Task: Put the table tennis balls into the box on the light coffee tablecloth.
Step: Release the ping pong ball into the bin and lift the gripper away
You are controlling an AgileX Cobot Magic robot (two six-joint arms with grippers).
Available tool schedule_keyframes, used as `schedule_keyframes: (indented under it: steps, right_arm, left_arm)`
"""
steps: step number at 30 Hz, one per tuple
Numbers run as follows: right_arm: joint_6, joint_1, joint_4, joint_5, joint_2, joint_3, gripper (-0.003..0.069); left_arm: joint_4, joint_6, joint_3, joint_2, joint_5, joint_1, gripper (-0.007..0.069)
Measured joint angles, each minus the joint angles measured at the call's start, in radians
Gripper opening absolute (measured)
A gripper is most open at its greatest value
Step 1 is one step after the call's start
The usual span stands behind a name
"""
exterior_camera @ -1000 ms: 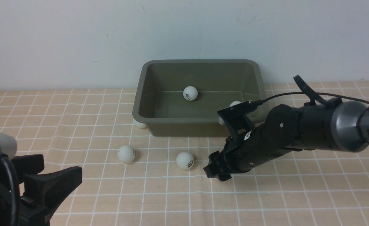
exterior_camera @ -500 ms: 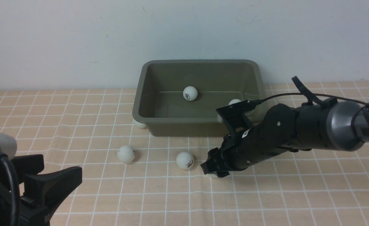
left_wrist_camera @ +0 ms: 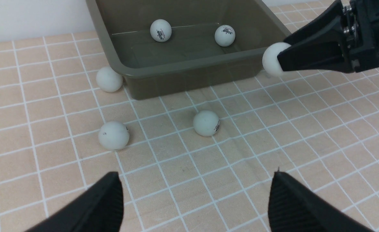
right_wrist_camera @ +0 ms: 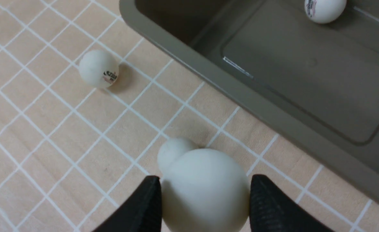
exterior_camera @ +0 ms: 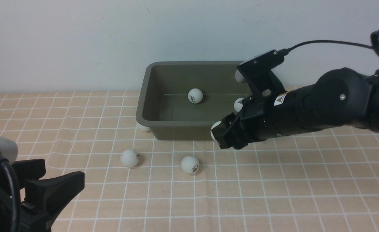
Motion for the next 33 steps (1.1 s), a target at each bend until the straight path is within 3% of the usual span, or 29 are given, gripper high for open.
schedule_keyframes:
  steps: [13, 22, 29, 33]
  right_arm:
    - [-0.009, -0.162, 0.004, 0.008, 0.234, -0.269, 0.0325]
    - [-0.03, -0.186, 0.004, 0.05, 0.357, -0.41, 0.0325]
    - [-0.037, -0.197, 0.0, 0.01, 0.377, -0.415, 0.0437]
    - [-0.058, -0.197, -0.001, 0.023, 0.339, -0.415, 0.0455]
  left_arm:
    - [0.0, 0.0, 0.0, 0.0, 0.0, 0.0, 0.0511]
    - [0.0, 0.0, 0.0, 0.0, 0.022, 0.0, 0.0511]
    - [0.0, 0.0, 0.0, 0.0, 0.036, 0.0, 0.0511]
    - [0.0, 0.0, 0.0, 0.0, 0.04, 0.0, 0.0511]
